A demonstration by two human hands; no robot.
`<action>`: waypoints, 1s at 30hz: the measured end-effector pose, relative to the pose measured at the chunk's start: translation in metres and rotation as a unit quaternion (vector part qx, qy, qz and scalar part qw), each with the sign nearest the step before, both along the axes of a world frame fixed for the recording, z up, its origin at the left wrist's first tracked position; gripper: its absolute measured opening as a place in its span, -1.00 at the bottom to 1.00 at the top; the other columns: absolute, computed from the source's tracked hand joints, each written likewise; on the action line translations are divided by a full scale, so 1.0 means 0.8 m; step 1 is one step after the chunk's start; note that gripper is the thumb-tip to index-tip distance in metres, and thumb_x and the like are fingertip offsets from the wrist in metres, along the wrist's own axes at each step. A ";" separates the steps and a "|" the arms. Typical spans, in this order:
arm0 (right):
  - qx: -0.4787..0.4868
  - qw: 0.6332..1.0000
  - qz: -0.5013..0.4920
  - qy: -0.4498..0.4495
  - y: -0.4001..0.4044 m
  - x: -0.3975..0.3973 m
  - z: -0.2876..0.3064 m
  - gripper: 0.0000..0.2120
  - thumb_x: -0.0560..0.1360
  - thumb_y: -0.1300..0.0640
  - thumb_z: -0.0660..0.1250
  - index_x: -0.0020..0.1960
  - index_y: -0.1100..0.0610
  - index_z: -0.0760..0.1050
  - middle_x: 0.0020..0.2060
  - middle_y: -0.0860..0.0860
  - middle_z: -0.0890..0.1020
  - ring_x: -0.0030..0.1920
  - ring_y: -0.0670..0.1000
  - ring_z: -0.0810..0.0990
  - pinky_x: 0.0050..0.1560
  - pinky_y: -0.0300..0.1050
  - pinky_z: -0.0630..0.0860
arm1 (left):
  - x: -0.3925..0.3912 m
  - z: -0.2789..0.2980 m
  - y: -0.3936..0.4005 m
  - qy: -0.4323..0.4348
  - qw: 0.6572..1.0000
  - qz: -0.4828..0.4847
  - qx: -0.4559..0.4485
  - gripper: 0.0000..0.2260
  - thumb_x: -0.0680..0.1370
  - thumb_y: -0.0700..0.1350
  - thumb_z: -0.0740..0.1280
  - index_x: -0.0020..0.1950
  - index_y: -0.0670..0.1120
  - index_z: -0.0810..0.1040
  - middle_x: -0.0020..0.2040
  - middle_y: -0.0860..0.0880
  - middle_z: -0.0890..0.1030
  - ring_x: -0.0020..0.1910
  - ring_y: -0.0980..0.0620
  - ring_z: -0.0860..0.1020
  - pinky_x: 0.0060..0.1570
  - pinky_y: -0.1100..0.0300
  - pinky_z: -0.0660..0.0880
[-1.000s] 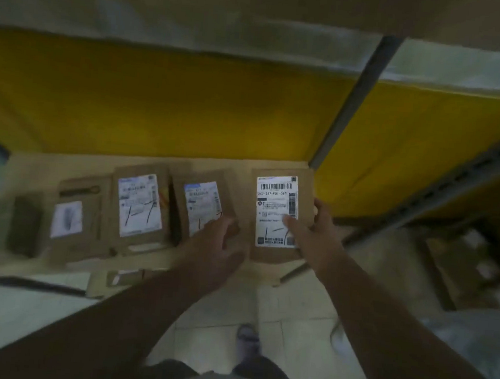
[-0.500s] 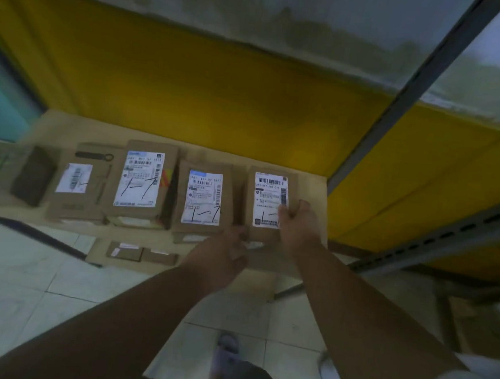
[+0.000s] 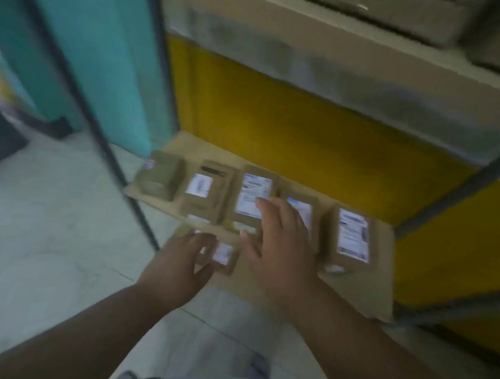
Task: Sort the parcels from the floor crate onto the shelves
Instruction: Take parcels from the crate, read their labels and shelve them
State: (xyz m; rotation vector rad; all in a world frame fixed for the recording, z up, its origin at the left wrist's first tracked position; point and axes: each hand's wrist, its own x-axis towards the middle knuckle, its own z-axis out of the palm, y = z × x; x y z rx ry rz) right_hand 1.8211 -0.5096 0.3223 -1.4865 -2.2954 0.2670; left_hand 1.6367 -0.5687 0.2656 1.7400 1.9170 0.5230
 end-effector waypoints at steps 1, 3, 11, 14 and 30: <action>0.006 1.000 0.029 0.010 -0.008 -0.044 0.007 -0.47 0.52 -0.07 0.29 0.41 0.15 0.43 0.35 0.12 0.48 0.34 0.16 0.45 0.29 0.10 0.45 | -0.039 0.008 -0.016 0.009 1.000 0.018 0.009 -0.58 0.45 0.09 0.33 0.30 0.02 0.54 0.15 0.04 0.62 0.08 -0.05 0.60 0.08 0.08 0.52; 0.009 0.995 0.089 0.034 -0.027 -0.133 0.021 -0.48 0.50 -0.08 0.25 0.38 0.16 0.45 0.33 0.14 0.48 0.31 0.18 0.48 0.24 0.10 0.50 | -0.121 0.020 -0.050 0.039 0.998 0.051 0.012 -0.56 0.49 0.13 0.31 0.35 0.06 0.49 0.20 0.06 0.59 0.10 -0.02 0.58 0.12 0.08 0.50; 0.023 0.963 0.264 0.042 -0.094 -0.455 0.087 -0.45 0.50 -0.10 0.39 0.42 0.10 0.43 0.42 0.15 0.42 0.36 0.18 0.45 0.30 0.07 0.42 | -0.415 0.064 -0.198 0.133 0.963 0.234 0.014 -0.52 0.54 0.12 0.36 0.44 0.05 0.41 0.32 -0.01 0.54 0.26 -0.06 0.51 0.25 0.08 0.45; 0.031 0.948 0.315 0.033 -0.096 -0.557 0.099 -0.43 0.50 -0.11 0.39 0.44 0.10 0.39 0.44 0.14 0.39 0.37 0.17 0.42 0.30 0.05 0.40 | -0.499 0.066 -0.210 0.128 0.948 0.291 0.029 -0.52 0.55 0.15 0.34 0.44 0.07 0.39 0.32 0.01 0.53 0.26 -0.03 0.50 0.24 0.08 0.45; -0.005 0.882 0.470 0.031 -0.055 -1.166 0.113 -0.43 0.52 -0.15 0.35 0.45 -0.01 0.29 0.37 0.02 0.39 0.34 0.09 0.41 0.23 0.14 0.52 | -0.987 0.059 -0.237 0.112 0.857 0.503 0.002 -0.52 0.56 0.15 0.33 0.46 0.08 0.37 0.32 0.04 0.52 0.27 0.00 0.48 0.23 0.11 0.44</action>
